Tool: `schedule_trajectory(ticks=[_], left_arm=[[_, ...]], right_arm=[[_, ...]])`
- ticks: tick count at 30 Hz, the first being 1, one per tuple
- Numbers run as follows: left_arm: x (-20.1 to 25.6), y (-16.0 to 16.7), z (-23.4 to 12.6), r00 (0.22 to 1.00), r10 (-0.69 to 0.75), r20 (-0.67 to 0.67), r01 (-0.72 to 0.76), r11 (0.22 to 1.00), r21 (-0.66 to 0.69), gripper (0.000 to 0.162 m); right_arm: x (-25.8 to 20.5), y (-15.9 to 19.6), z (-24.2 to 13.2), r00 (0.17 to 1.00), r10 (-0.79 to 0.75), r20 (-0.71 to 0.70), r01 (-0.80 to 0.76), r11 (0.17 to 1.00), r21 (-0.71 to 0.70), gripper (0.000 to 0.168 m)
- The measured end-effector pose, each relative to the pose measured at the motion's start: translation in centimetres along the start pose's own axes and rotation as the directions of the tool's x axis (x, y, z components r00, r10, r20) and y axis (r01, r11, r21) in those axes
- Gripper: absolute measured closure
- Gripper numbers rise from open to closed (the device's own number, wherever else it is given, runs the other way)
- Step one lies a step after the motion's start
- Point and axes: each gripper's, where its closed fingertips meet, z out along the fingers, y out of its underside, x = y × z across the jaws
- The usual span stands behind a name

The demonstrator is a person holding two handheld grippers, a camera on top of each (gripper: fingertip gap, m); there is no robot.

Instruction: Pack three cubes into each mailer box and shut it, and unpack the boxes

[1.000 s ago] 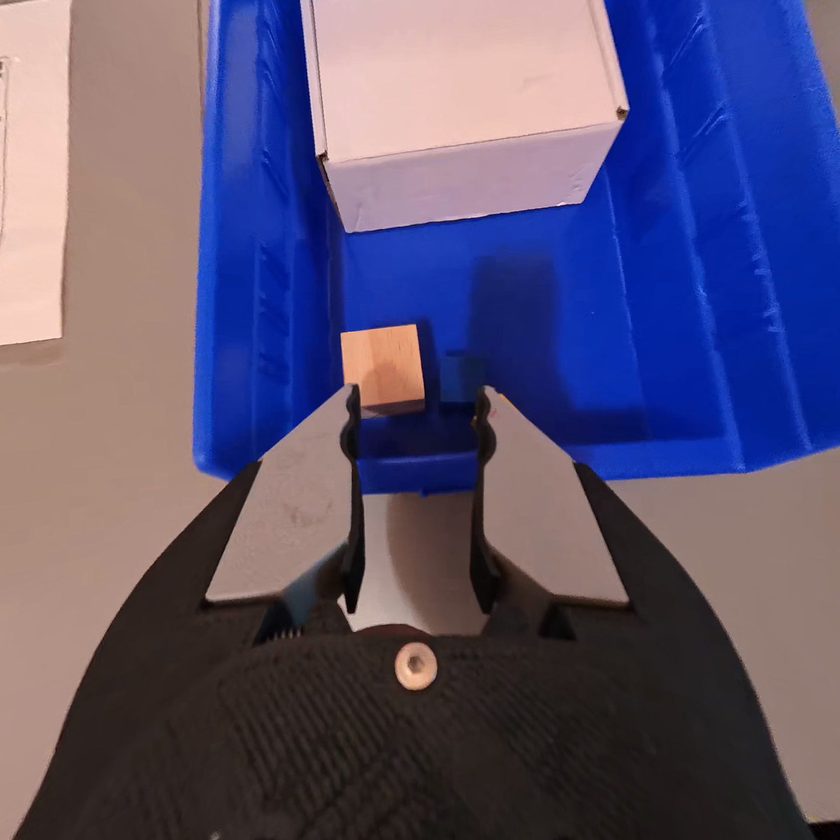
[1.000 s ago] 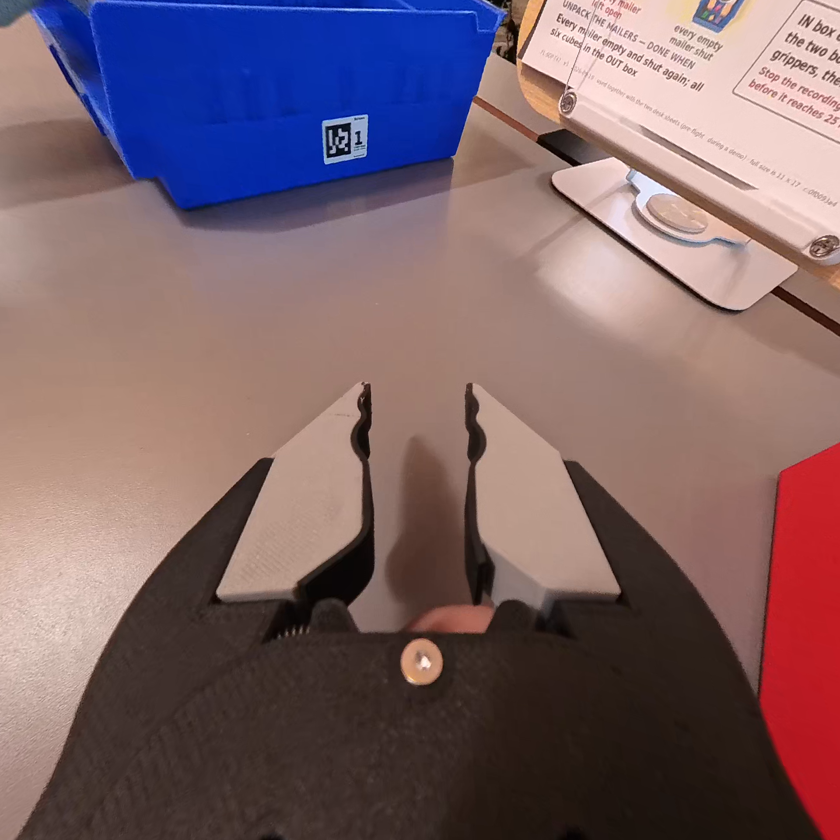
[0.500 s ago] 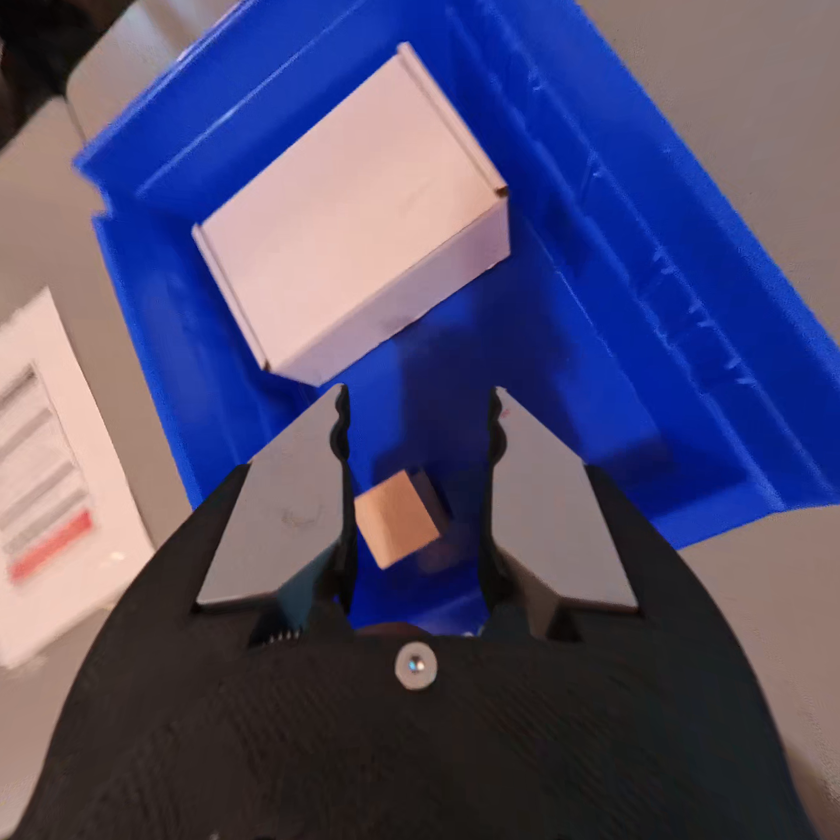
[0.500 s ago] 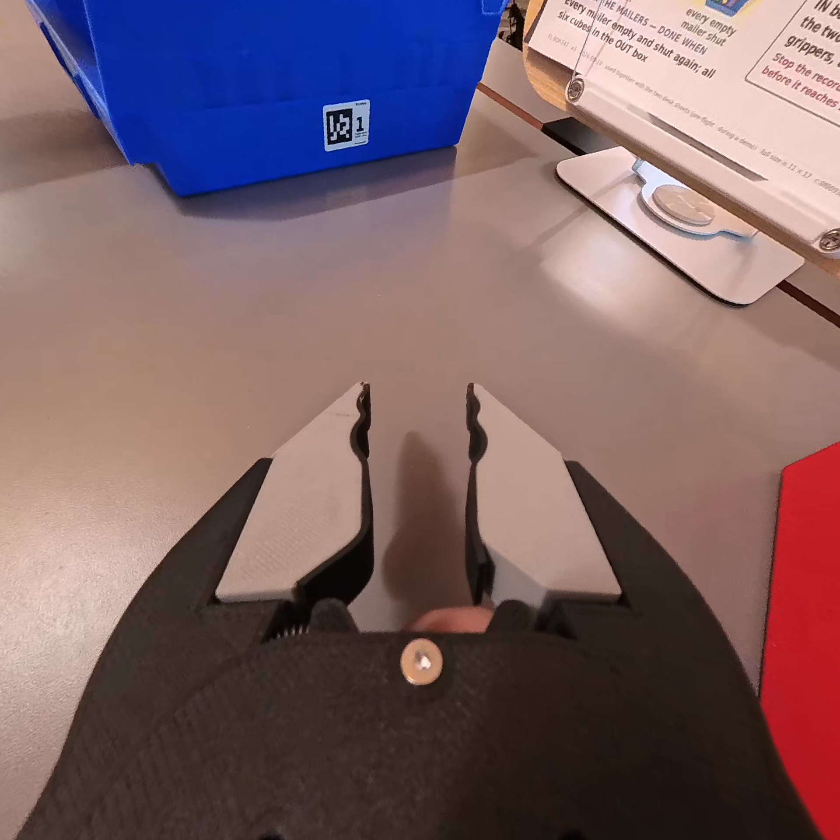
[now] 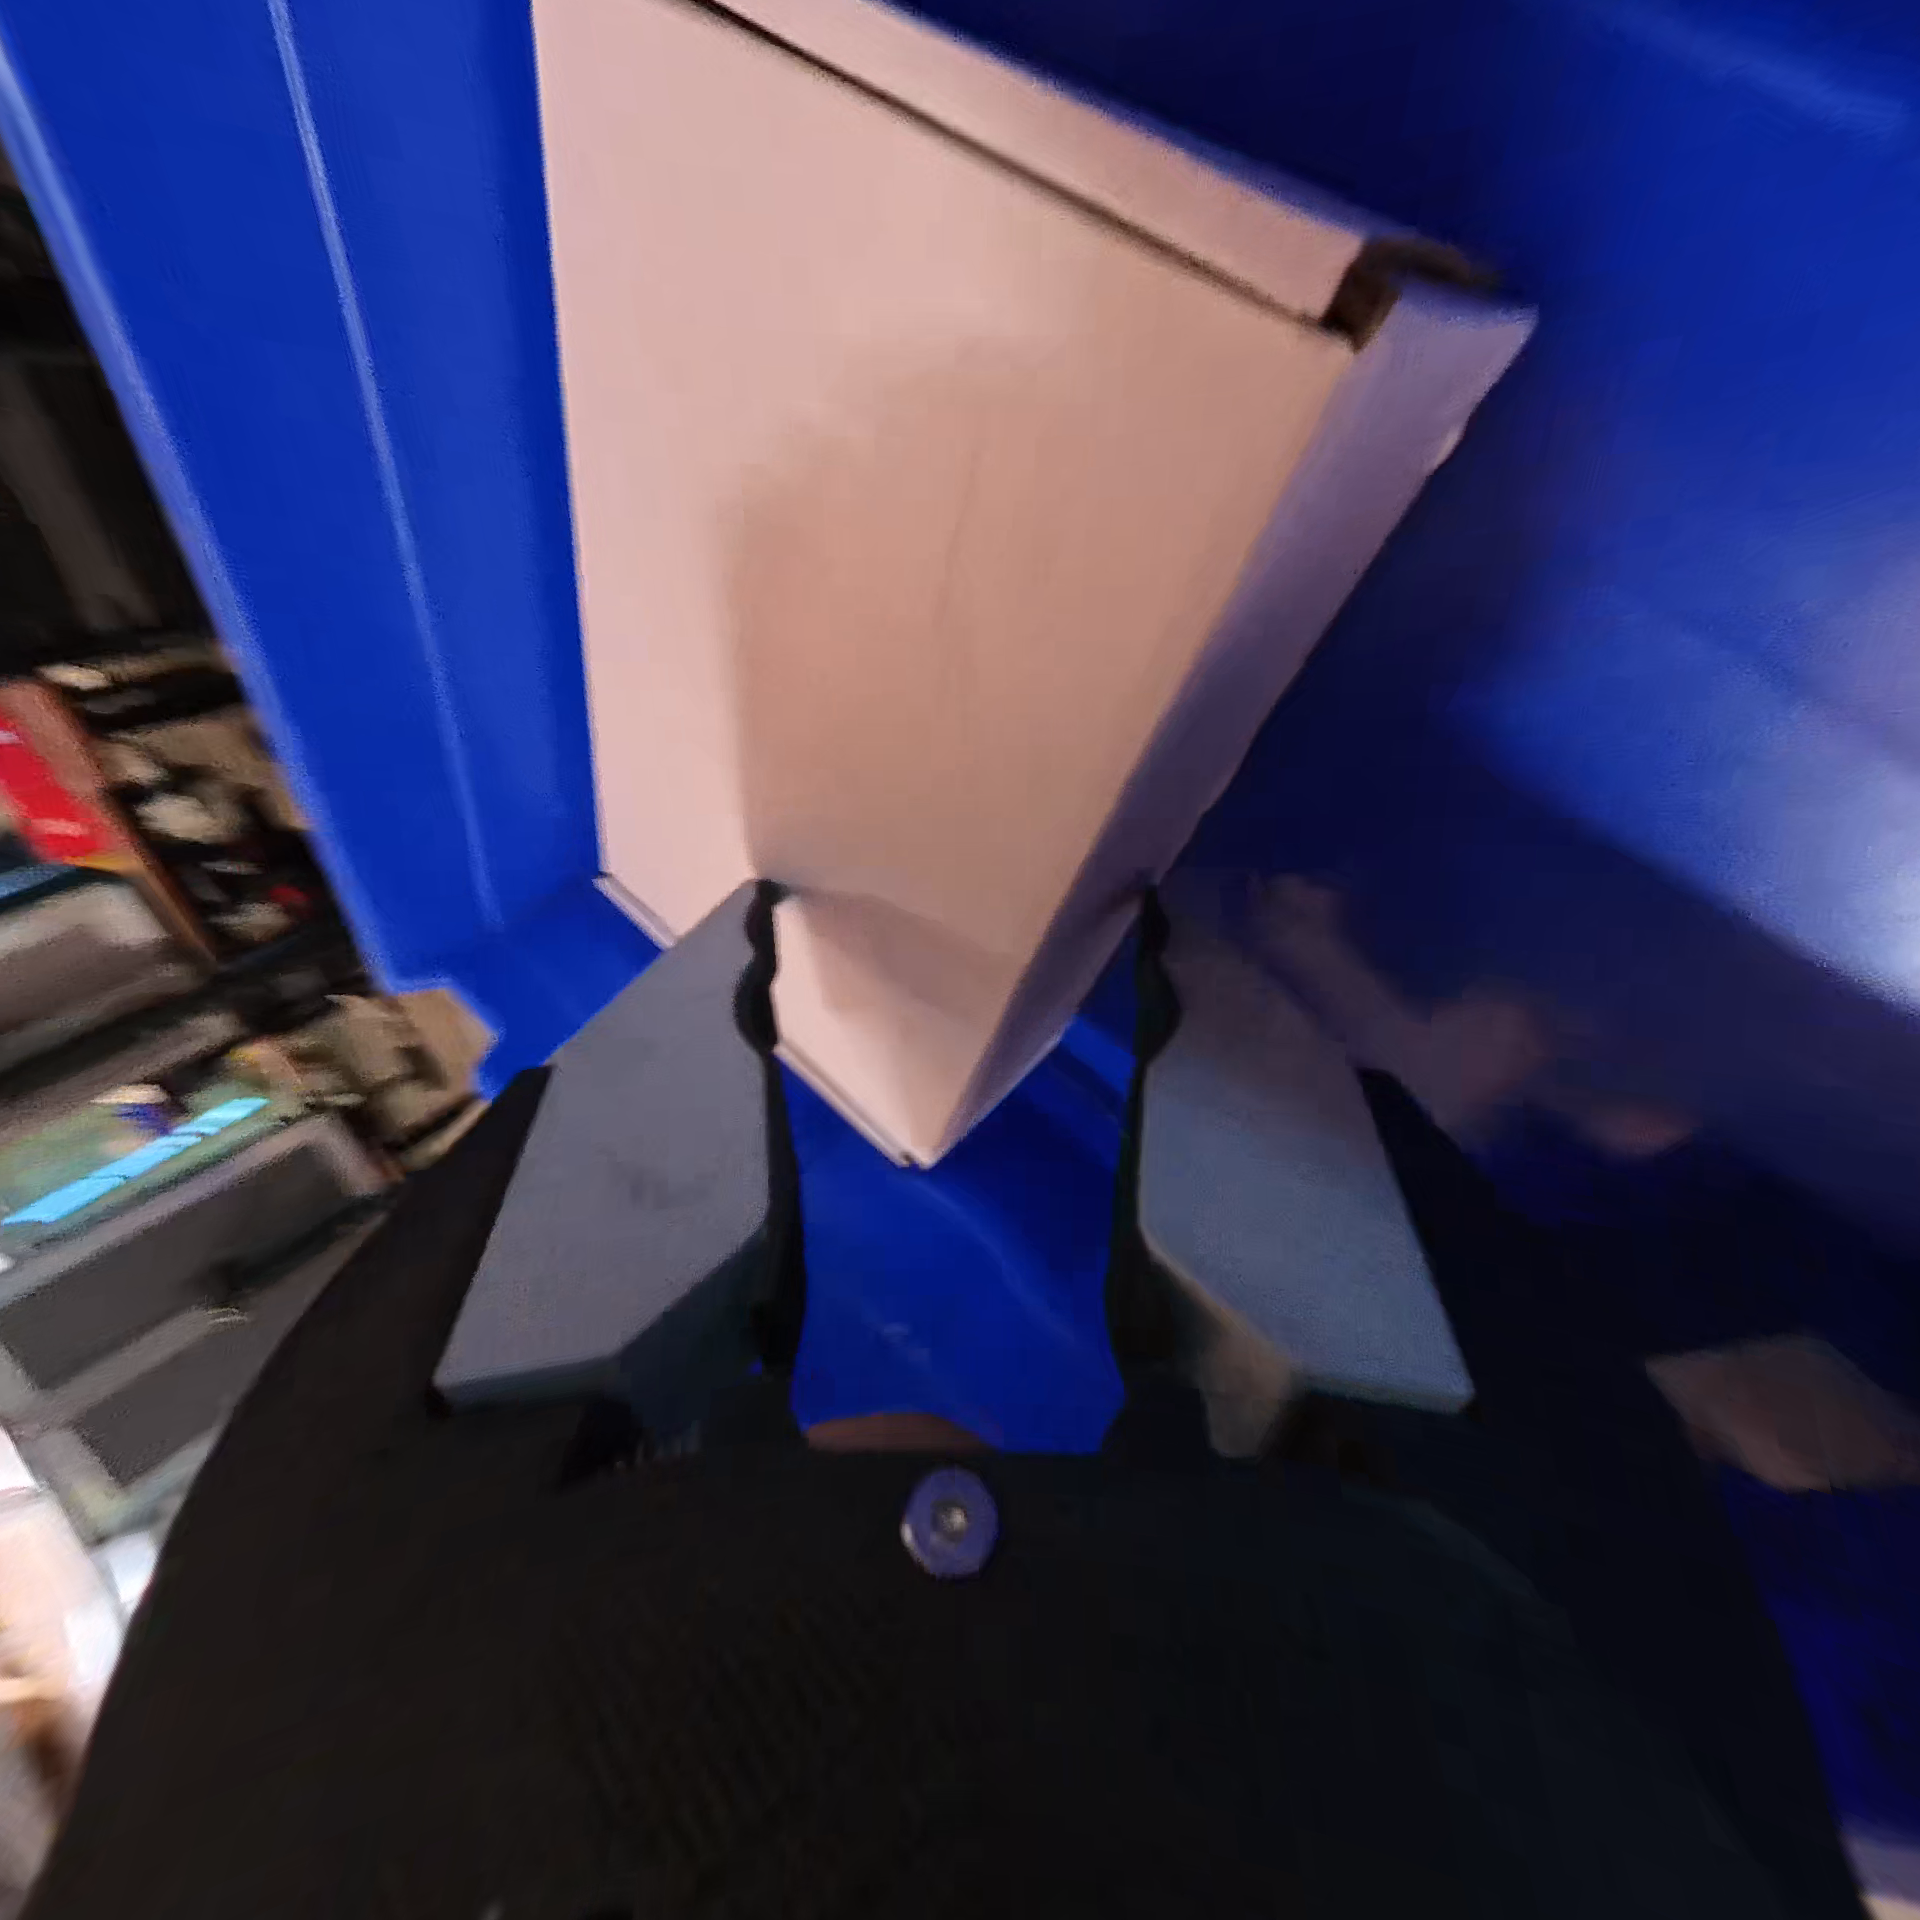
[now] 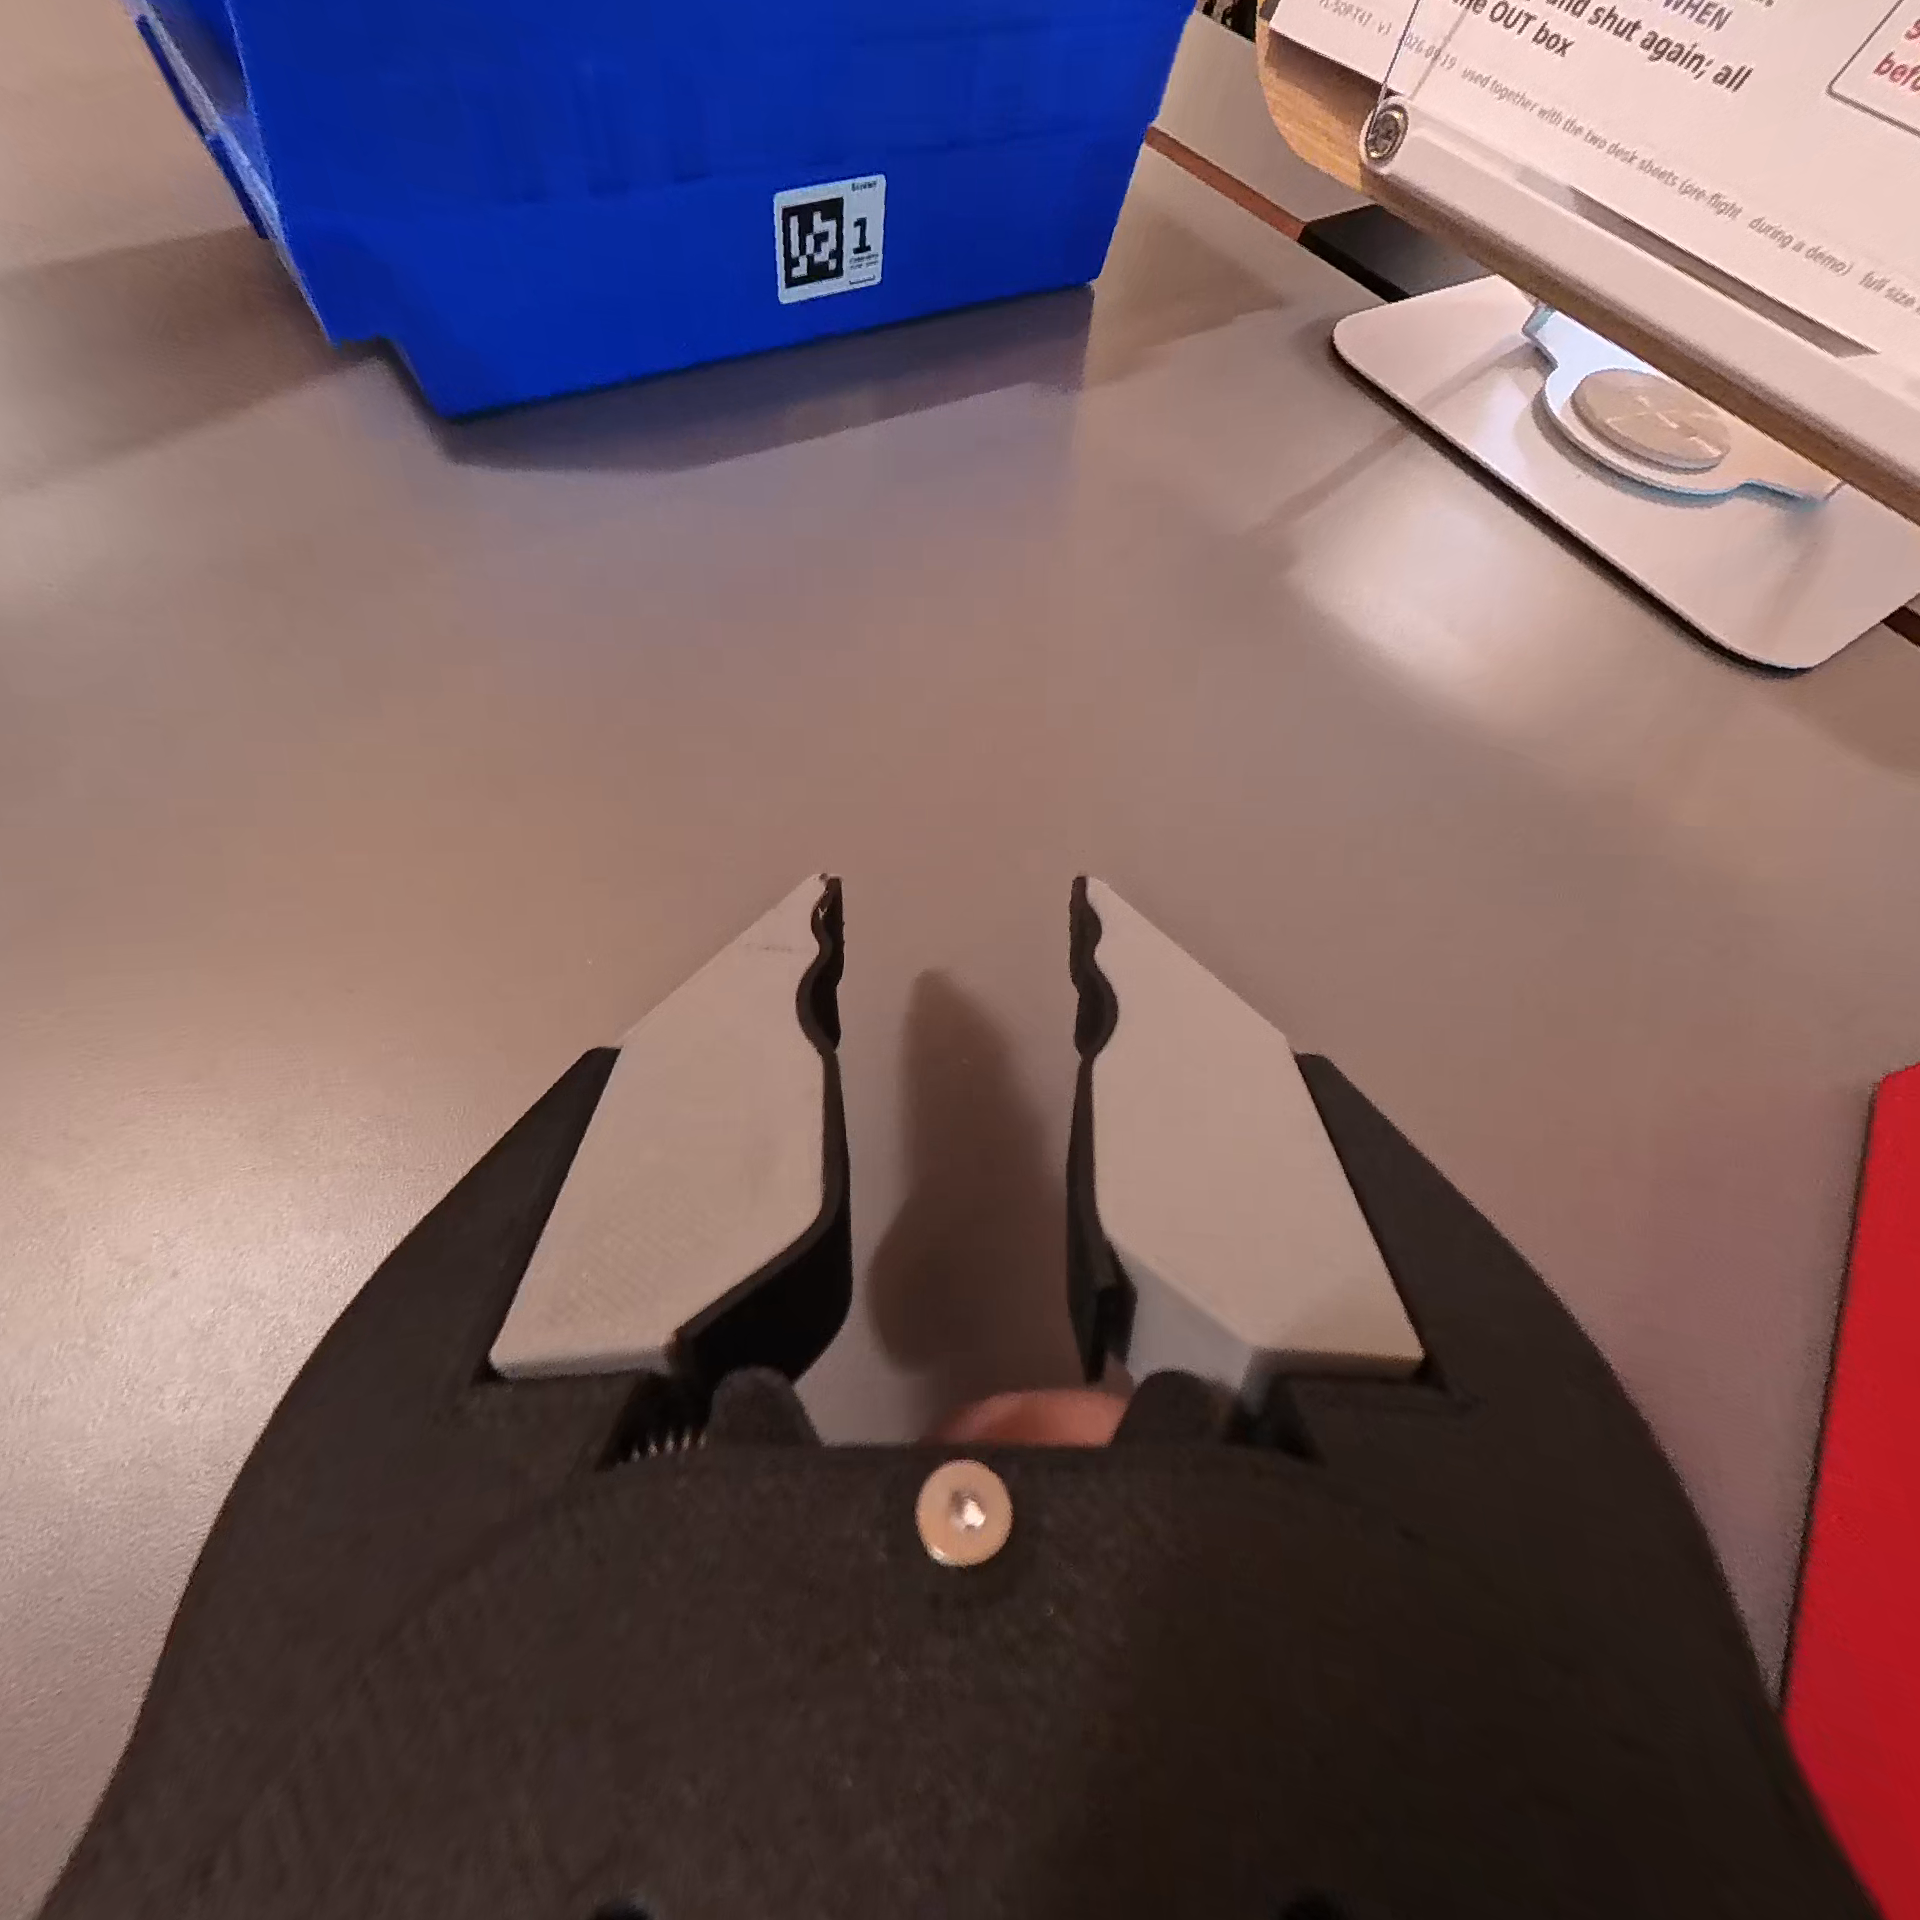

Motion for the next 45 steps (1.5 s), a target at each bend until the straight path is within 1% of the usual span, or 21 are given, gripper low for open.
schedule_trajectory(ticks=[1, 4, 8, 10, 16, 23, 24, 25, 27, 28, 30, 32, 34, 35, 36, 37, 38, 43, 44, 45], left_arm=[[-0.1, 0.1, 0.1, 0.998, 0.057, 0.011, -0.056, 0.998, -0.013, 0.097], [-0.3, 0.2, -0.2, 0.995, 0.101, 0.004, -0.101, 0.995, 0.003, 0.103], [-0.5, 0.6, -1.3, 0.997, 0.081, -0.019, -0.080, 0.995, 0.058, 0.115], [-0.8, 0.9, -1.9, 0.997, 0.075, -0.006, -0.074, 0.995, 0.063, 0.128], [-0.9, 1.1, -3.3, 0.998, 0.055, 0.022, -0.056, 0.995, 0.081, 0.131], [-2.1, 0.9, -7.0, 0.996, 0.032, 0.083, -0.042, 0.993, 0.113, 0.133], [-2.3, 0.9, -7.7, 0.993, 0.035, 0.109, -0.047, 0.992, 0.113, 0.145], [-2.9, 0.9, -8.6, 0.988, 0.035, 0.152, -0.055, 0.991, 0.125, 0.162], [-3.4, 0.8, -10.6, 0.985, 0.004, 0.174, -0.032, 0.987, 0.160, 0.162], [-3.4, 0.6, -11.5, 0.985, -0.009, 0.170, -0.023, 0.983, 0.185, 0.162], [-2.8, 0.5, -12.4, 0.990, -0.018, 0.141, -0.008, 0.982, 0.188, 0.162], [-2.8, 1.1, -12.3, 0.987, -0.022, 0.159, -0.001, 0.990, 0.140, 0.162], [-2.0, 1.5, -11.7, 0.992, -0.042, 0.120, 0.029, 0.994, 0.110, 0.162], [-1.6, 1.3, -11.4, 0.993, -0.049, 0.103, 0.037, 0.992, 0.117, 0.162], [-1.1, 0.9, -11.0, 0.994, -0.054, 0.091, 0.042, 0.990, 0.135, 0.158], [-0.7, 0.5, -10.6, 0.995, -0.066, 0.074, 0.054, 0.987, 0.152, 0.135], [-0.3, 0.1, -10.1, 0.995, -0.078, 0.057, 0.068, 0.985, 0.158, 0.124], [1.0, -2.5, -7.0, 0.998, -0.056, 0.019, 0.051, 0.981, 0.187, 0.090], [1.4, -3.3, -6.5, 0.999, -0.042, 0.002, 0.040, 0.979, 0.202, 0.085], [1.6, -4.0, -6.0, 1.000, -0.019, -0.001, 0.019, 0.977, 0.211, 0.084]], right_arm=[[0.0, 0.1, 0.1, 1.000, 0.001, 0.005, -0.001, 1.000, -0.005, 0.127], [-0.2, 0.2, 0.2, 1.000, 0.001, 0.018, -0.001, 1.000, -0.018, 0.127], [-0.5, 0.3, 0.3, 1.000, -0.006, 0.028, 0.007, 1.000, -0.028, 0.127], [-0.6, 0.3, 0.3, 0.999, -0.010, 0.030, 0.011, 1.000, -0.027, 0.127], [-1.0, 0.1, 0.0, 0.999, -0.017, 0.033, 0.017, 1.000, -0.010, 0.127], [-0.9, 0.0, -0.2, 0.999, -0.003, 0.034, 0.003, 1.000, 0.004, 0.127], [-0.9, -0.1, -0.2, 0.999, -0.003, 0.032, 0.003, 1.000, 0.005, 0.127], [-0.9, -0.1, -0.2, 1.000, -0.004, 0.031, 0.004, 1.000, 0.007, 0.127], [-1.0, -0.1, -0.2, 1.000, -0.008, 0.029, 0.007, 1.000, 0.008, 0.127], [-1.0, -0.1, -0.2, 1.000, -0.010, 0.029, 0.010, 1.000, 0.007, 0.127], [-1.0, 0.0, -0.2, 1.000, -0.016, 0.027, 0.016, 1.000, 0.004, 0.127], [-1.1, 0.0, -0.2, 0.999, -0.022, 0.024, 0.022, 1.000, 0.004, 0.127], [-1.1, -0.1, -0.2, 0.999, -0.023, 0.022, 0.022, 1.000, 0.008, 0.127], [-1.0, -0.1, -0.3, 1.000, -0.021, 0.023, 0.021, 1.000, 0.010, 0.127], [-1.1, -0.1, -0.3, 1.000, -0.019, 0.024, 0.019, 1.000, 0.012, 0.127], [-1.0, -0.1, -0.3, 1.000, -0.017, 0.025, 0.016, 1.000, 0.012, 0.127], [-1.0, -0.1, -0.3, 1.000, -0.014, 0.026, 0.014, 1.000, 0.013, 0.127], [-1.1, -0.1, -0.3, 0.999, -0.011, 0.030, 0.011, 1.000, 0.009, 0.127], [-1.1, -0.1, -0.2, 0.999, -0.011, 0.032, 0.011, 1.000, 0.007, 0.127], [-1.1, -0.1, -0.2, 0.999, -0.010, 0.034, 0.010, 1.000, 0.006, 0.127]])
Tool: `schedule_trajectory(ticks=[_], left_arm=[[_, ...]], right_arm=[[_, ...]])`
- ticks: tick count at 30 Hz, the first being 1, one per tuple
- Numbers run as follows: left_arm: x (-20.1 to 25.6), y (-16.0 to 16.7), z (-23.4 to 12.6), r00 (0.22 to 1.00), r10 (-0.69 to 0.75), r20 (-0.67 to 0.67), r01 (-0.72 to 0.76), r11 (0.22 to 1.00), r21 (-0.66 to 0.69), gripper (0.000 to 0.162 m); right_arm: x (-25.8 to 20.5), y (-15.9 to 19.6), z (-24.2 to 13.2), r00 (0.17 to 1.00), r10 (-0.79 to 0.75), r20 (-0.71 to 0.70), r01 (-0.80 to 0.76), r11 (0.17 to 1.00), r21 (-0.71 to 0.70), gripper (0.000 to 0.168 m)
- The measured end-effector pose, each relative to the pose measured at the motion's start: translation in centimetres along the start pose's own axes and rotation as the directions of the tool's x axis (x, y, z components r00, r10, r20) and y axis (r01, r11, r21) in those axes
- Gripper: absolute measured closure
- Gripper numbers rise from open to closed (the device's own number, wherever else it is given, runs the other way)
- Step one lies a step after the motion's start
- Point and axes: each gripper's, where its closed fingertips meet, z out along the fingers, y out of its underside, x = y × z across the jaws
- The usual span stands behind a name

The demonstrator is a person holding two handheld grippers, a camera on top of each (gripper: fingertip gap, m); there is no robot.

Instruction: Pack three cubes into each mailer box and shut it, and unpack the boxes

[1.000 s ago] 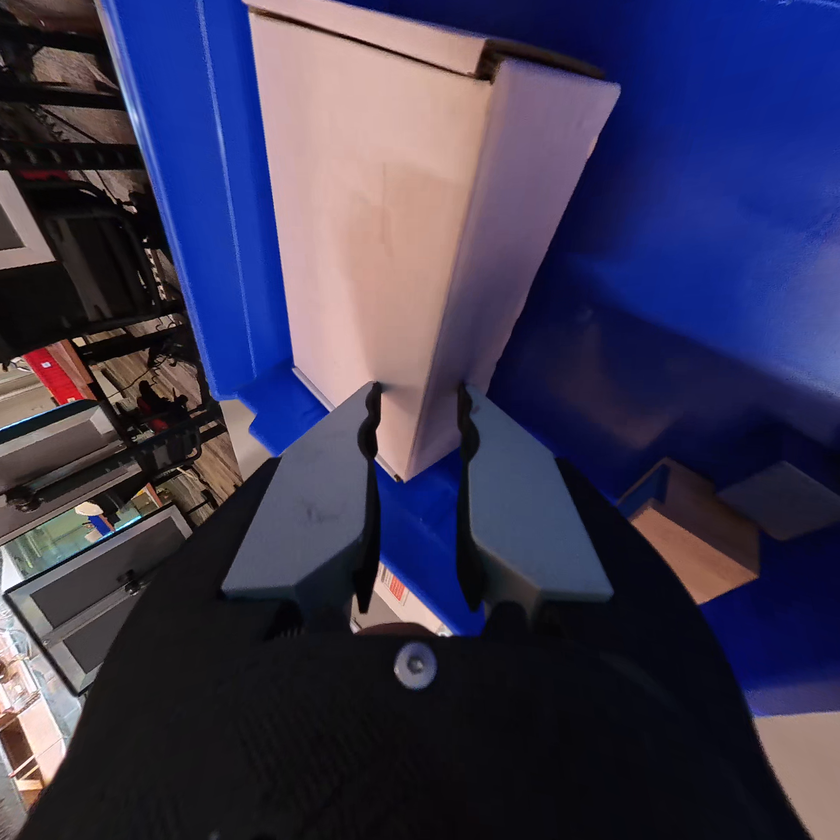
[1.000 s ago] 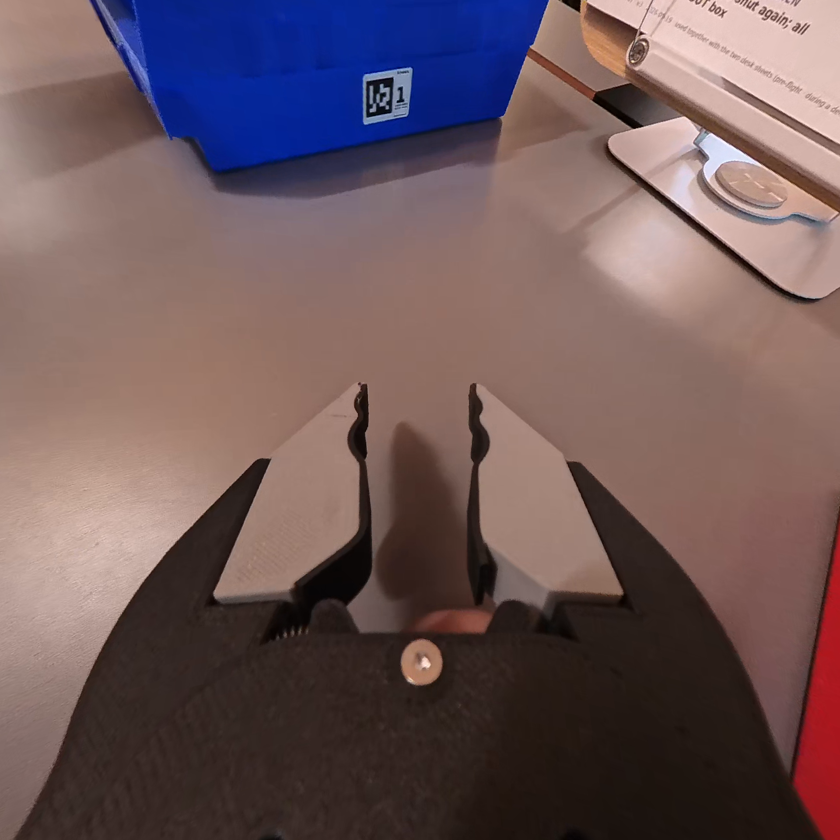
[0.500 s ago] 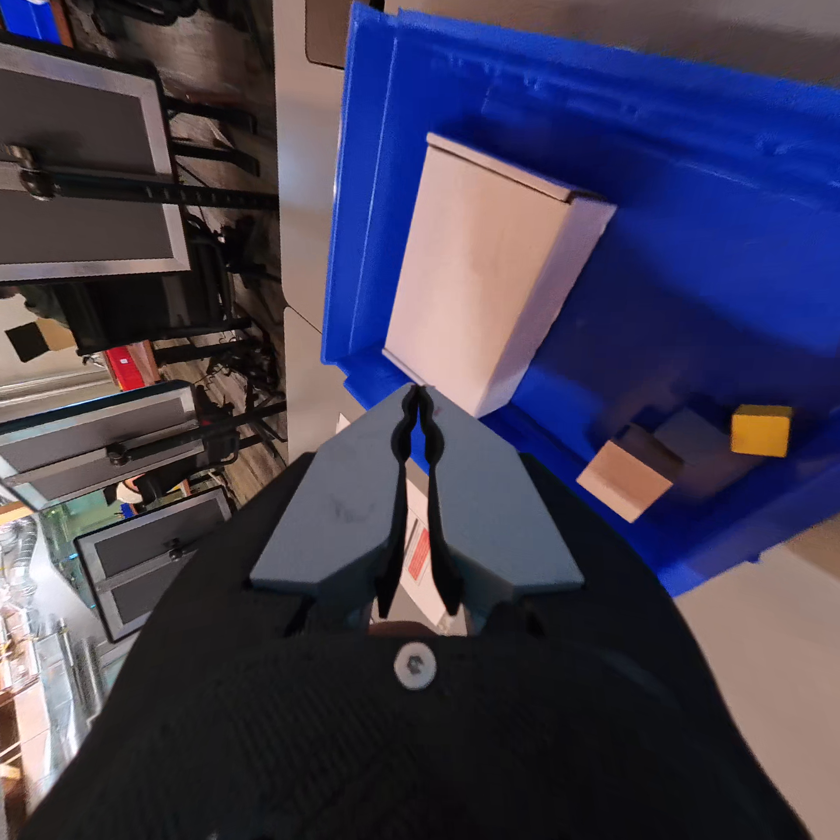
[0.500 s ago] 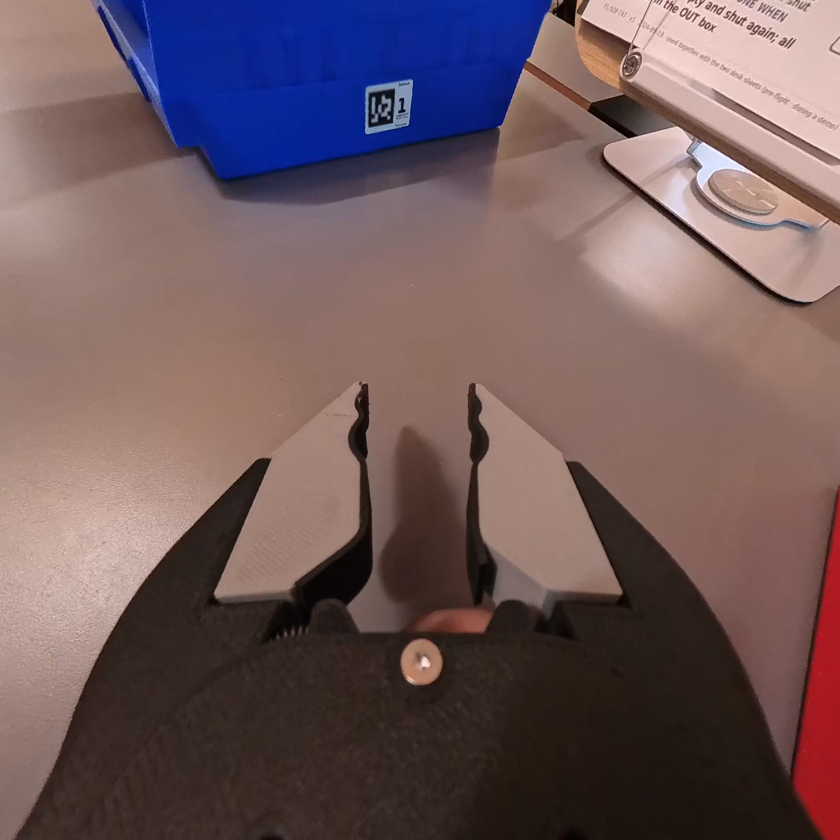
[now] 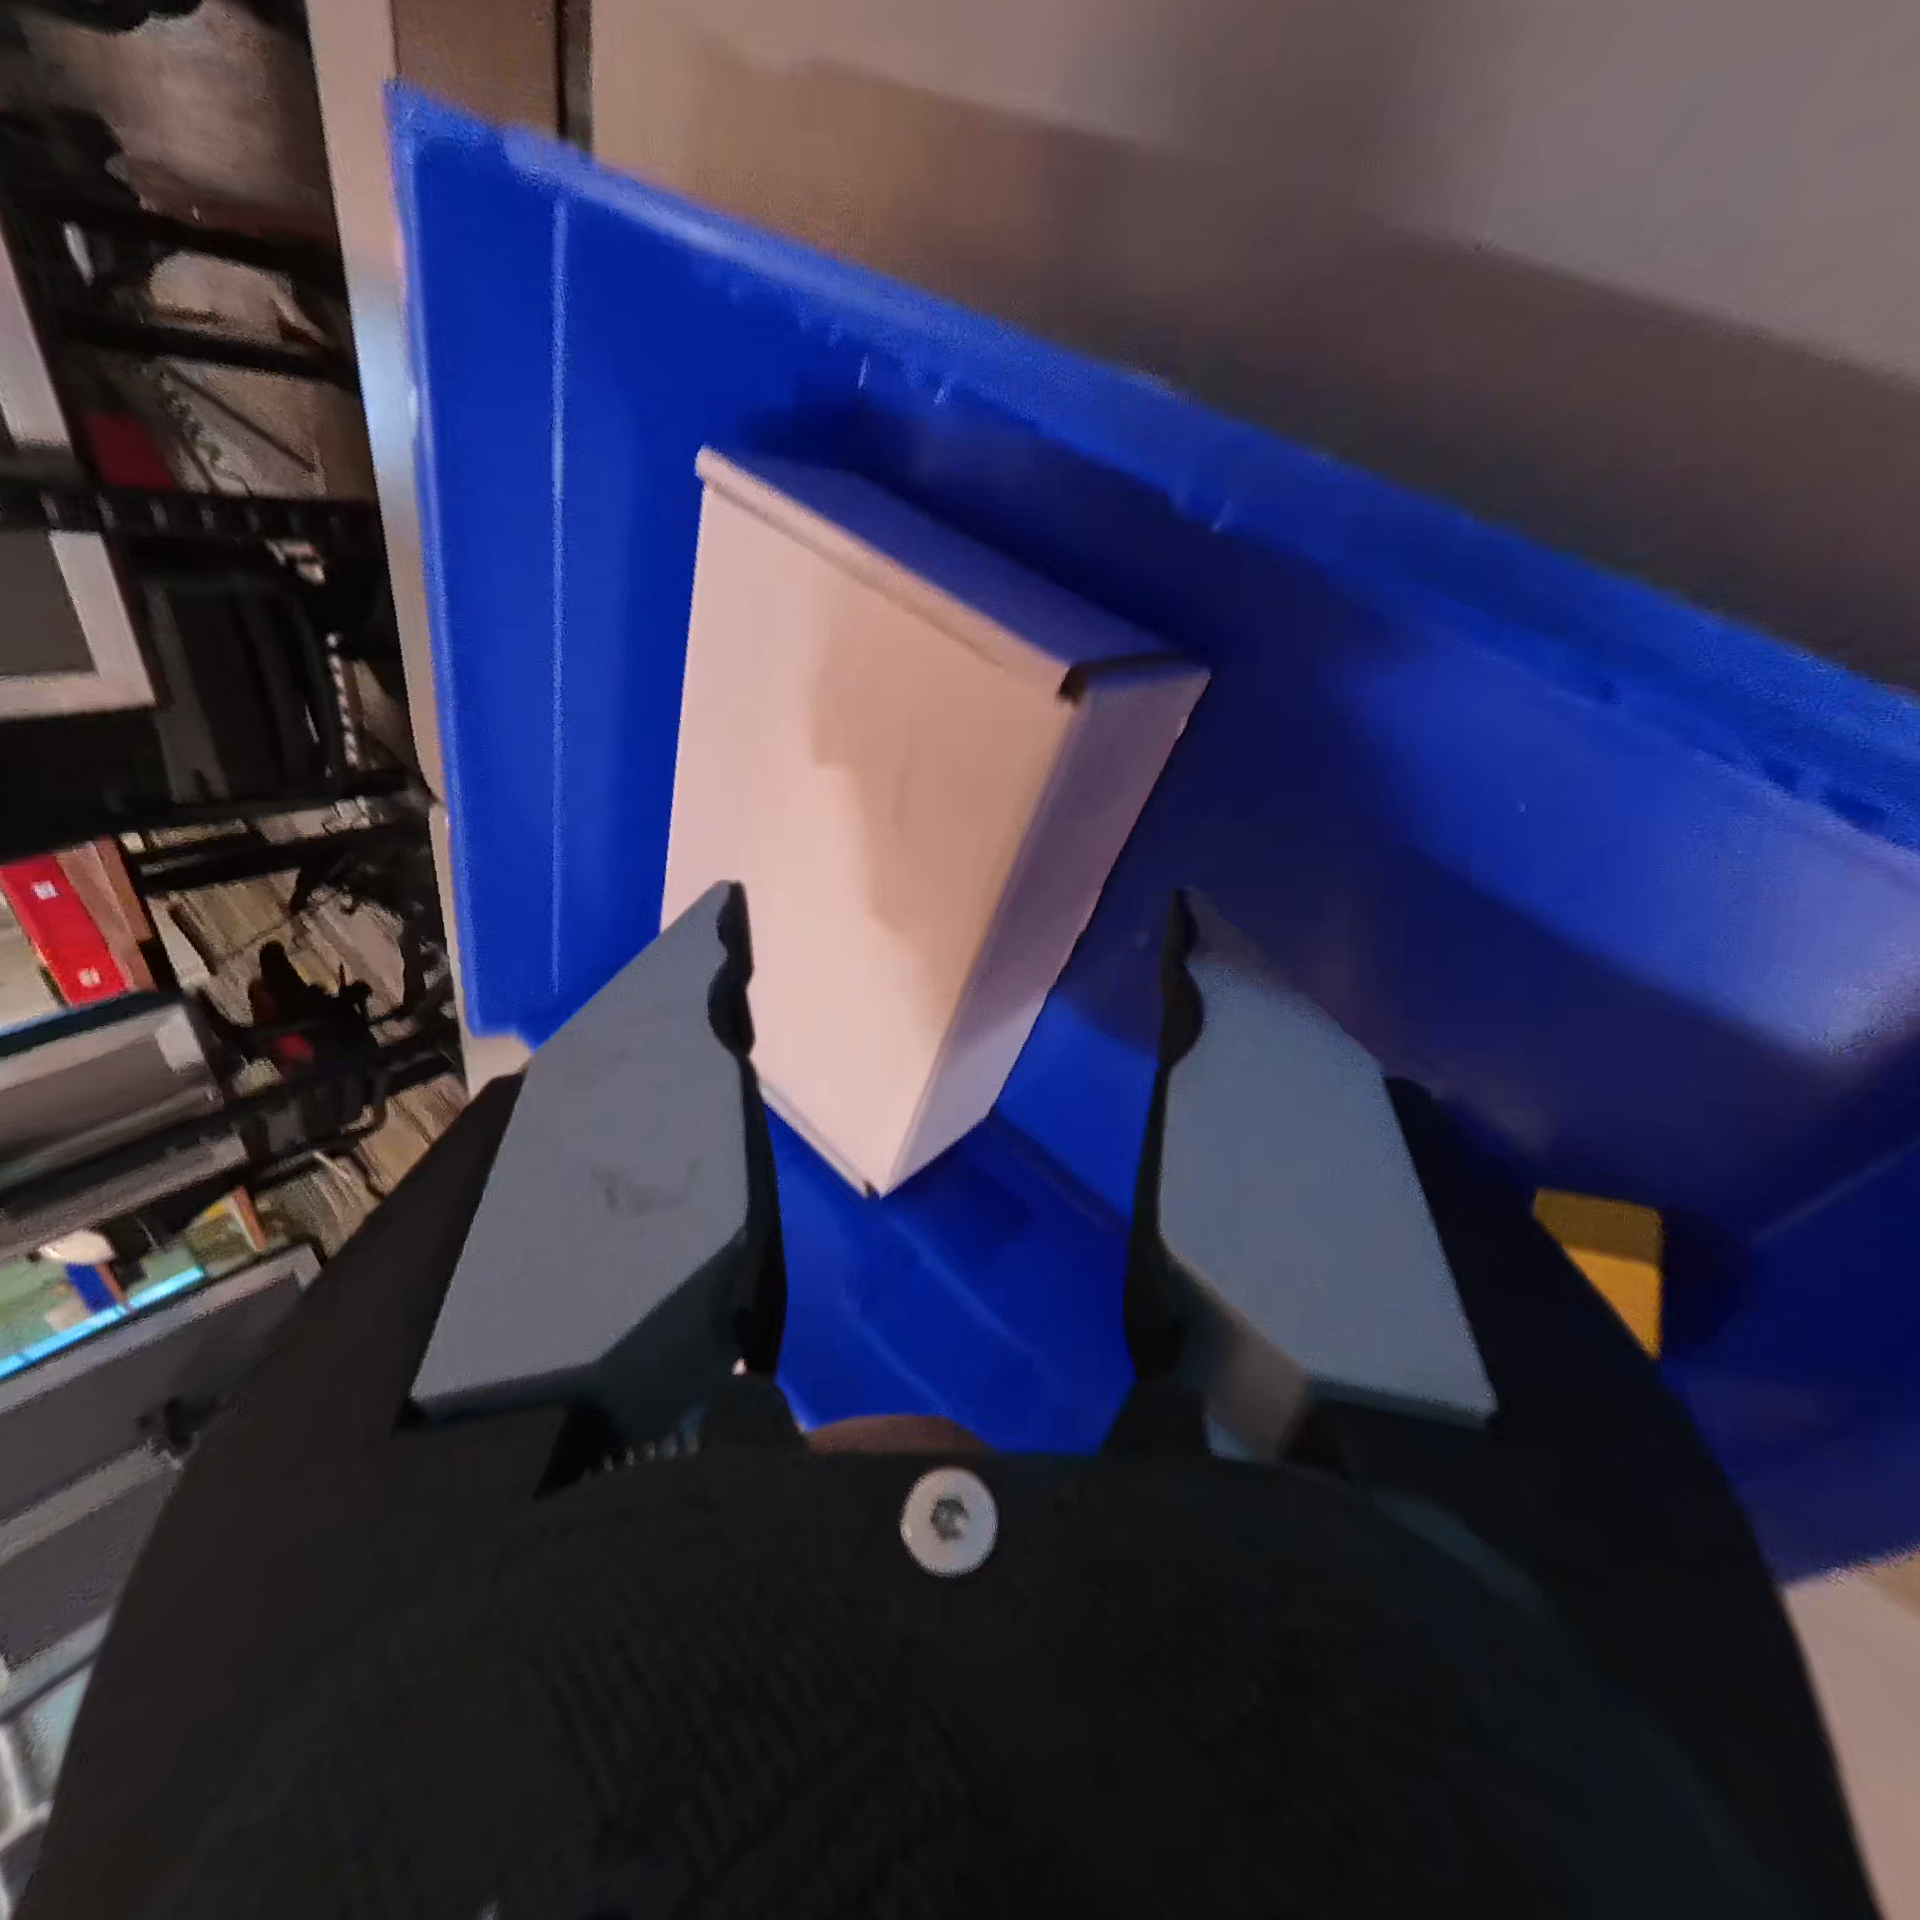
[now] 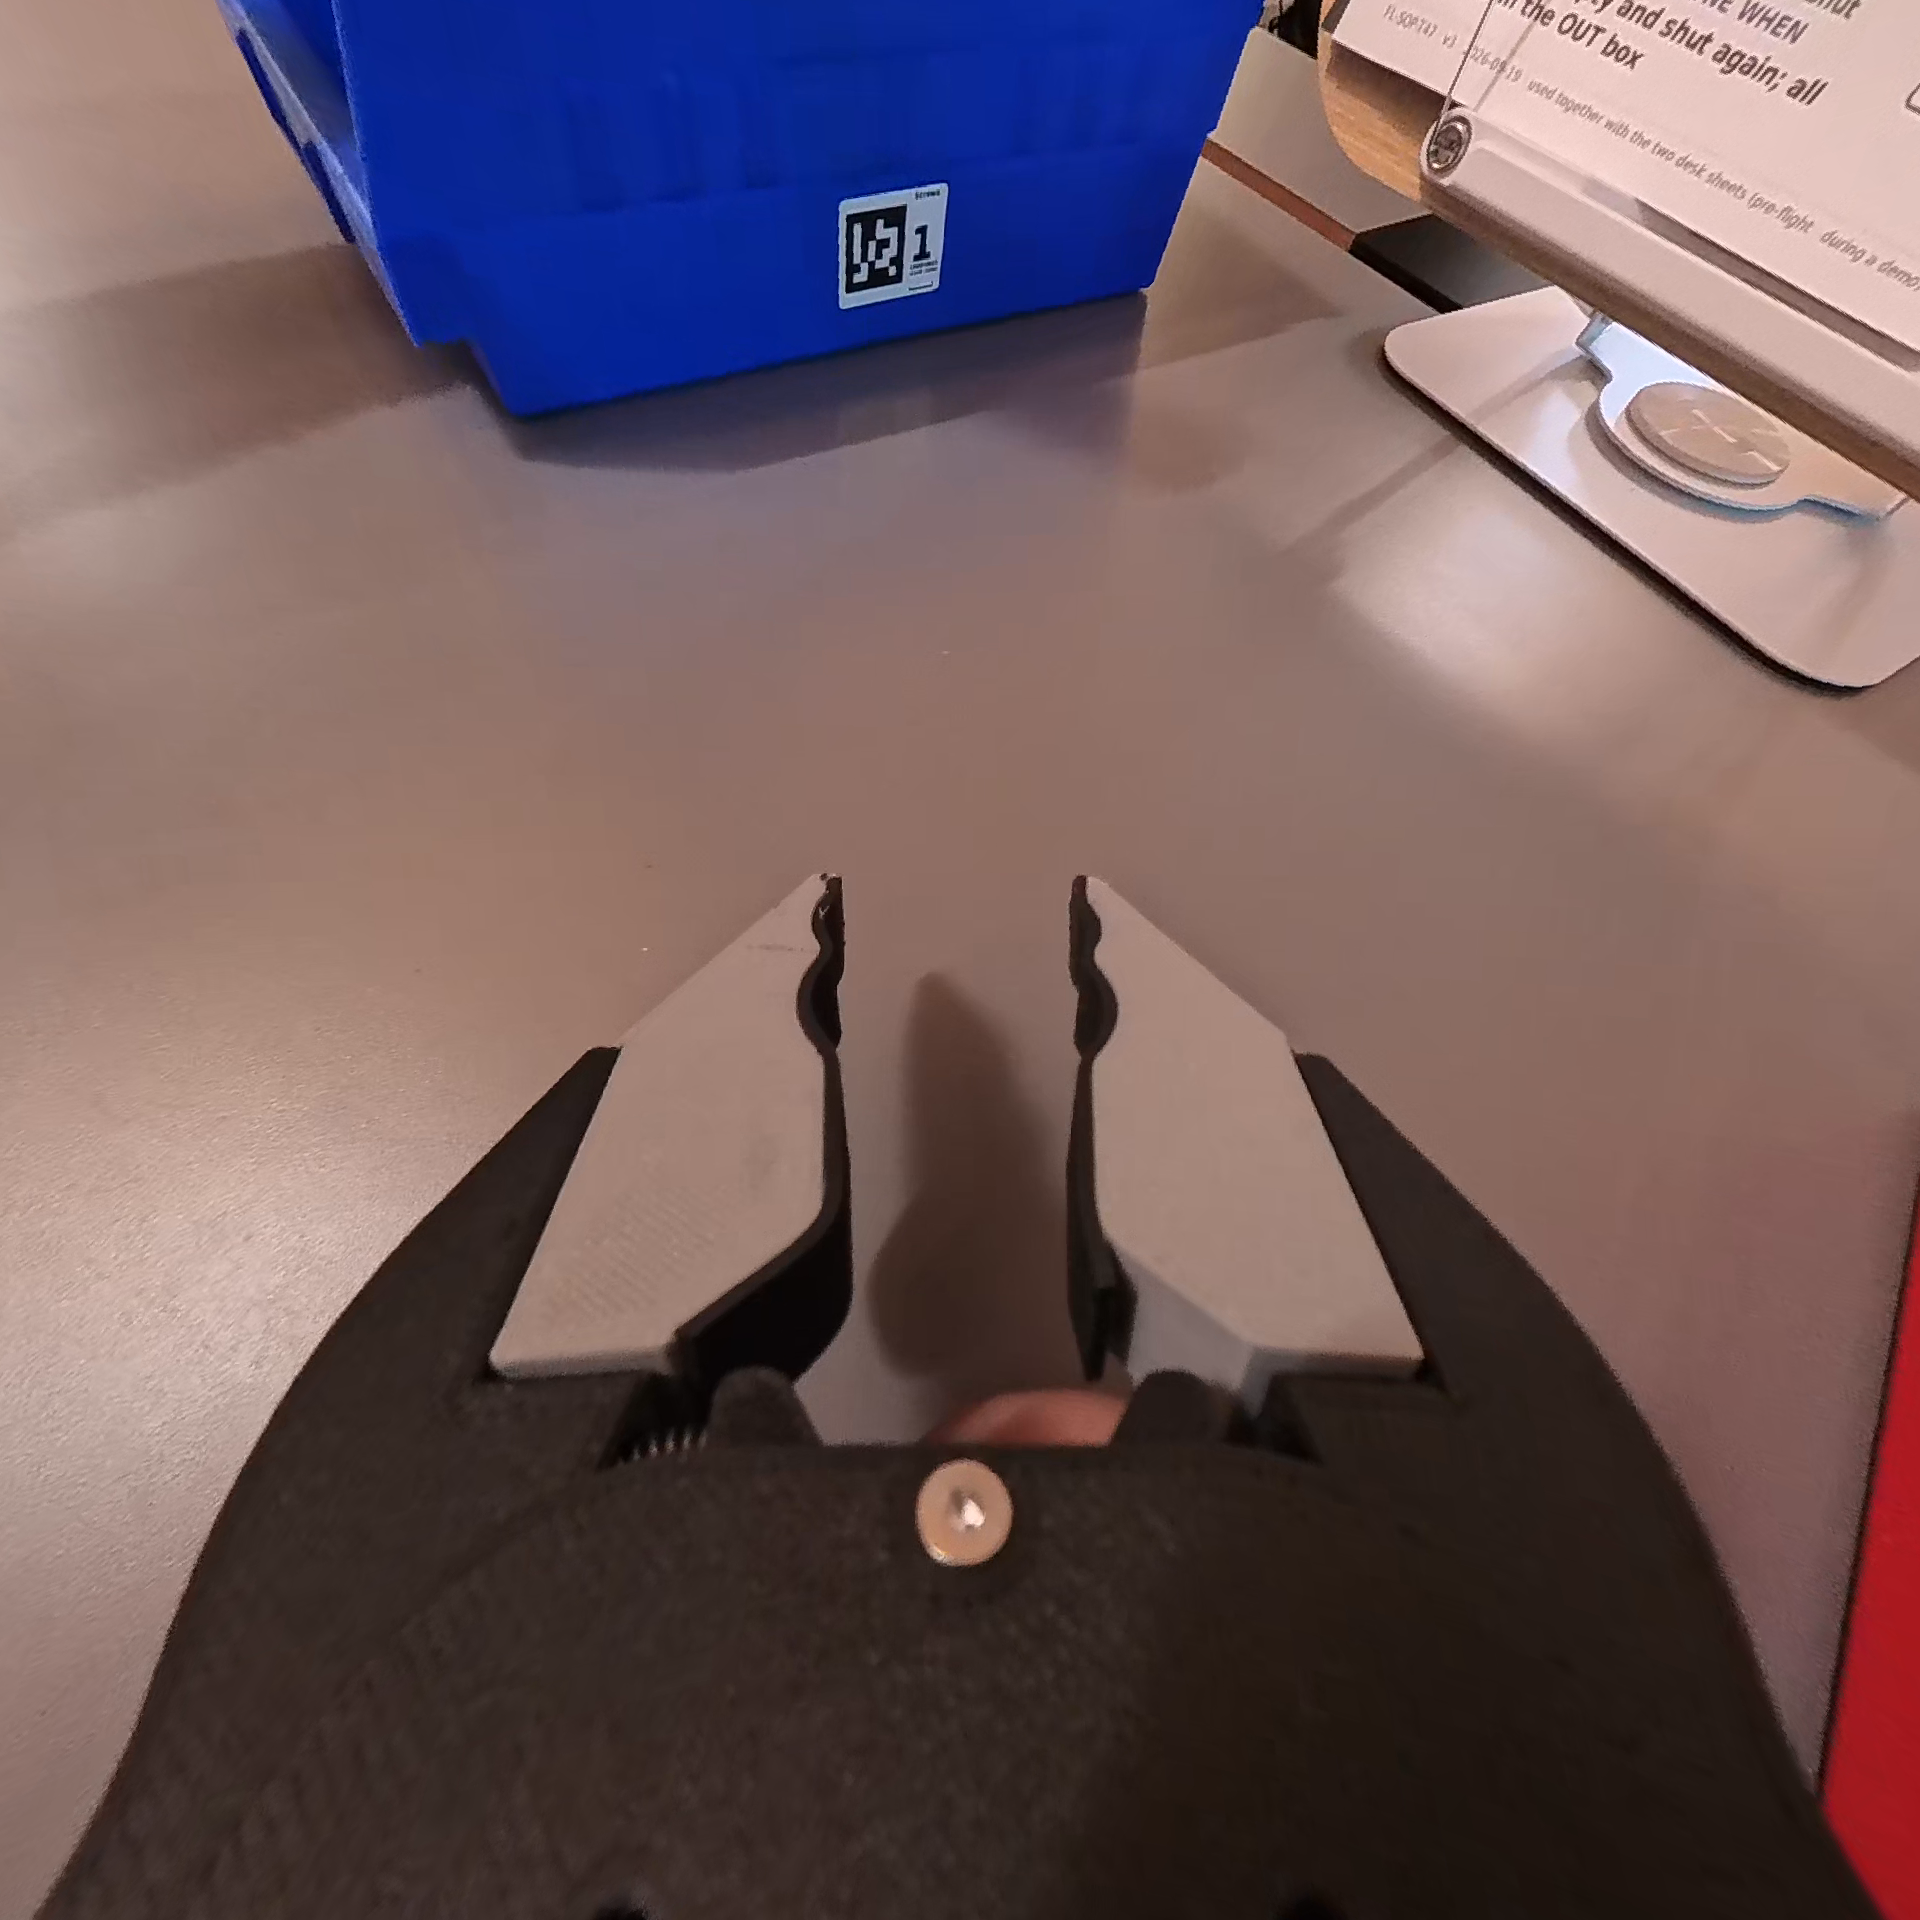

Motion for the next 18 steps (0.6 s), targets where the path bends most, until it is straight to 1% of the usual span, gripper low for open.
schedule_trajectory(ticks=[2, 4, 5, 8, 10, 13, 18], left_arm=[[0.4, -0.5, 1.5, 0.998, 0.059, -0.012, -0.059, 0.998, -0.009, 0.085], [0.9, 0.1, 3.4, 0.993, 0.109, -0.045, -0.111, 0.992, -0.062, 0.088], [0.8, 0.3, 4.3, 0.990, 0.135, -0.034, -0.137, 0.988, -0.077, 0.081], [-0.8, 0.4, 5.4, 0.950, 0.290, 0.112, -0.278, 0.954, -0.110, 0.098], [-1.1, 0.3, 5.5, 0.954, 0.276, 0.117, -0.262, 0.958, -0.116, 0.101], [-1.2, 0.4, 5.2, 0.962, 0.245, 0.119, -0.239, 0.969, -0.069, 0.103], [-2.9, 0.9, 2.9, 0.978, 0.138, 0.158, -0.136, 0.990, -0.020, 0.102]], right_arm=[[0.0, 0.0, 0.0, 1.000, 0.002, 0.004, -0.002, 1.000, -0.002, 0.127], [-0.1, 0.1, 0.1, 1.000, 0.001, 0.006, -0.001, 1.000, -0.005, 0.127], [-0.1, 0.1, 0.1, 1.000, 0.000, 0.008, 0.000, 1.000, -0.007, 0.127], [-0.3, 0.1, 0.2, 1.000, -0.003, 0.015, 0.004, 1.000, -0.014, 0.127], [-0.4, 0.1, 0.2, 1.000, -0.004, 0.021, 0.004, 1.000, -0.016, 0.127], [-0.6, 0.1, 0.2, 1.000, -0.005, 0.025, 0.006, 1.000, -0.014, 0.128], [-0.6, 0.1, 0.1, 1.000, 0.001, 0.030, -0.001, 1.000, -0.009, 0.128]])
